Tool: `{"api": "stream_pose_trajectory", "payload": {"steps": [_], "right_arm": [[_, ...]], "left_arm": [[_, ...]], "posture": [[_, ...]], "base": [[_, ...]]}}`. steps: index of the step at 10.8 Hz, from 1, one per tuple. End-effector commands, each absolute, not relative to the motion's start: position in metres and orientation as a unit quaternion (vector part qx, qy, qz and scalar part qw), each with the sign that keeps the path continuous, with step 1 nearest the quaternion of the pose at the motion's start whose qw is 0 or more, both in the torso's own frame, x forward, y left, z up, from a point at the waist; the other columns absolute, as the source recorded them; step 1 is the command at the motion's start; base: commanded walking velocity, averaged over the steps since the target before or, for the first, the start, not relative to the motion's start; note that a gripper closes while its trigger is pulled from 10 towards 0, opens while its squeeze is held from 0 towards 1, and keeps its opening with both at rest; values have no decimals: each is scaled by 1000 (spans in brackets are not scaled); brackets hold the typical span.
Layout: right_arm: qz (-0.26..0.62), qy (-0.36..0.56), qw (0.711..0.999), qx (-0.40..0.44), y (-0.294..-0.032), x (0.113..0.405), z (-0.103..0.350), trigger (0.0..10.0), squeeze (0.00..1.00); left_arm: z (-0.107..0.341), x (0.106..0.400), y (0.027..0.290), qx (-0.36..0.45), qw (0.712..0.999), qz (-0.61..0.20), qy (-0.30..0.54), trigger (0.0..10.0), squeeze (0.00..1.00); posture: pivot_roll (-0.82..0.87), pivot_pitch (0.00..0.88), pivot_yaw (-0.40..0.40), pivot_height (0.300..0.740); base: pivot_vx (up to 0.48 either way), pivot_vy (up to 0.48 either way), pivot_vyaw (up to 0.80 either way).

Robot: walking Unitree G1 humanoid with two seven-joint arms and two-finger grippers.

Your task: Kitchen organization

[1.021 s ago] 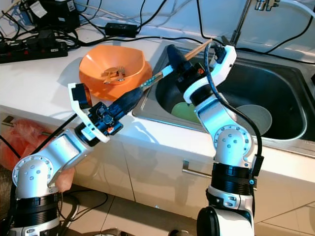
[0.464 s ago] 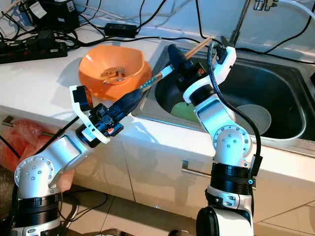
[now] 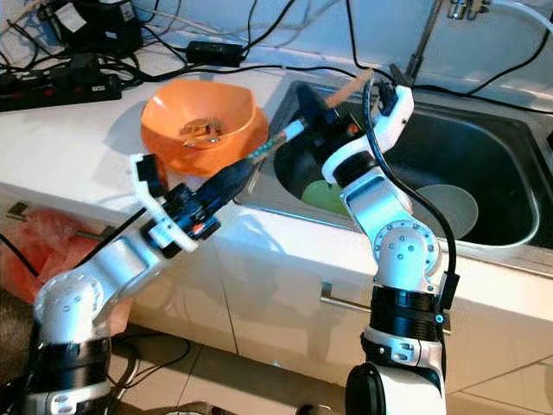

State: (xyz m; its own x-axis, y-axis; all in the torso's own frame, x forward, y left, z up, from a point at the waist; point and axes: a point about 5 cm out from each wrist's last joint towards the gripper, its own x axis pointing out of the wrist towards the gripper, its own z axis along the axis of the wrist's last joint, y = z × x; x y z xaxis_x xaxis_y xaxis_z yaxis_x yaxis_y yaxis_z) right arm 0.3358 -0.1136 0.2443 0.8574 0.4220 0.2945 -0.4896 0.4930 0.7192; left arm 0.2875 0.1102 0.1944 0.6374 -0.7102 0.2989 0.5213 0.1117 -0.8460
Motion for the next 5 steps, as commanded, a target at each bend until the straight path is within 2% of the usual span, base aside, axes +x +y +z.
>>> {"api": "stream_pose_trajectory", "payload": {"steps": [1,5], "right_arm": [[258,-56,877,402,-120,334,250,0,0],[222,-56,885,405,-127,340,246,0,0]], "left_arm": [[184,303,136,-515,797,-304,85,10000,1000],[185,310,142,-530,798,-275,79,10000,1000]], "posture": [[127,57,-27,740],[129,52,-30,740]], "base": [[0,0,0],[0,0,0]]}}
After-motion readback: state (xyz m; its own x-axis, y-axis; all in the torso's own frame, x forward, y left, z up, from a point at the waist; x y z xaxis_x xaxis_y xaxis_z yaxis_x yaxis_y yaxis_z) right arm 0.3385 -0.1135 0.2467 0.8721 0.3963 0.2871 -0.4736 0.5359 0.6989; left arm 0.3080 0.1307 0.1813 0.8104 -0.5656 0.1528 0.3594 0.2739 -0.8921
